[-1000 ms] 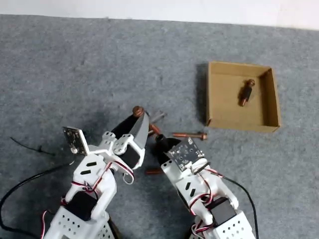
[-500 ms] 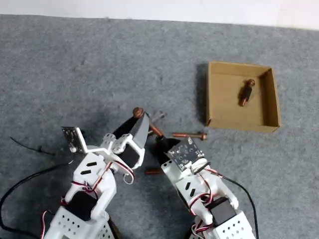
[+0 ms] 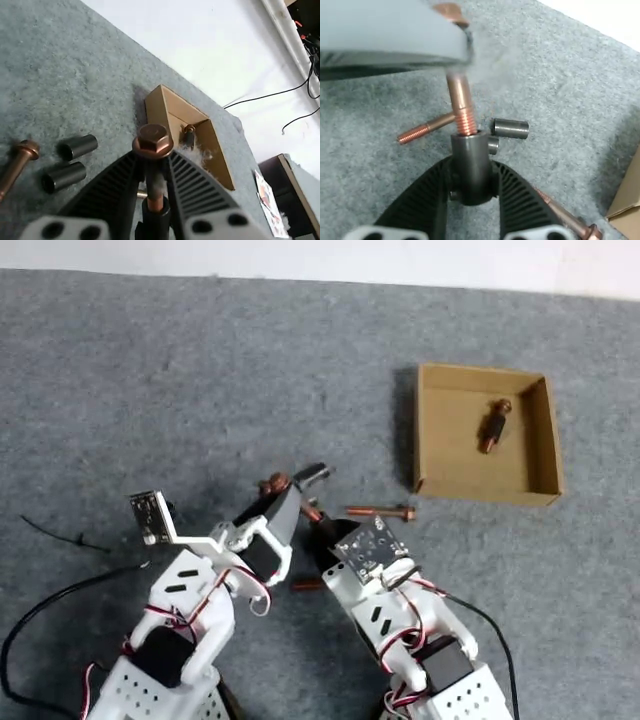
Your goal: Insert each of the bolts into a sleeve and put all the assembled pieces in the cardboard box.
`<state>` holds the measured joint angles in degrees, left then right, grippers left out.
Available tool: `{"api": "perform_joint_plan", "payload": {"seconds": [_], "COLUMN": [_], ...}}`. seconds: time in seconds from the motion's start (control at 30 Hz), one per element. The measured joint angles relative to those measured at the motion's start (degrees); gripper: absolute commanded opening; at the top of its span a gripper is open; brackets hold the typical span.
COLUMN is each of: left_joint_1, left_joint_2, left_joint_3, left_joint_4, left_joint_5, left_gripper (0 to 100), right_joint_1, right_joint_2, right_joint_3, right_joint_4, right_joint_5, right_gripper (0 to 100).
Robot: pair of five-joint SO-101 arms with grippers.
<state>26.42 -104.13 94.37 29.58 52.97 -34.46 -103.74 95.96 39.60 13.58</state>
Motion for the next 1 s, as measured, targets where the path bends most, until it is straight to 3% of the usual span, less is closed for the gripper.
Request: {"api": "perform_joint_plan", "payload": {"seconds": [0.23,0.67,1.0], "left_joint_1": [0.6,0.6,7.0], "left_joint_2": [-0.2,-0.2,-0.2], "left_joint_3": [-2.5,-1.5,0.5], "left_joint_4": [6.8,8.8,9.1], "left_joint_5": [0.0,0.0,-9.5], "left_gripper": [1,1,1], "right_joint_1": [0.4,0.4,0.3], "right_joint_2": [0.0,0.1,0.0], "right_joint_3": [0.0,0.0,0.1], "right_joint_4": [0.0,0.1,0.0], "right_joint_5": [0.0,0.1,0.1], "right_gripper": [1.0,1.0,1.0]}}
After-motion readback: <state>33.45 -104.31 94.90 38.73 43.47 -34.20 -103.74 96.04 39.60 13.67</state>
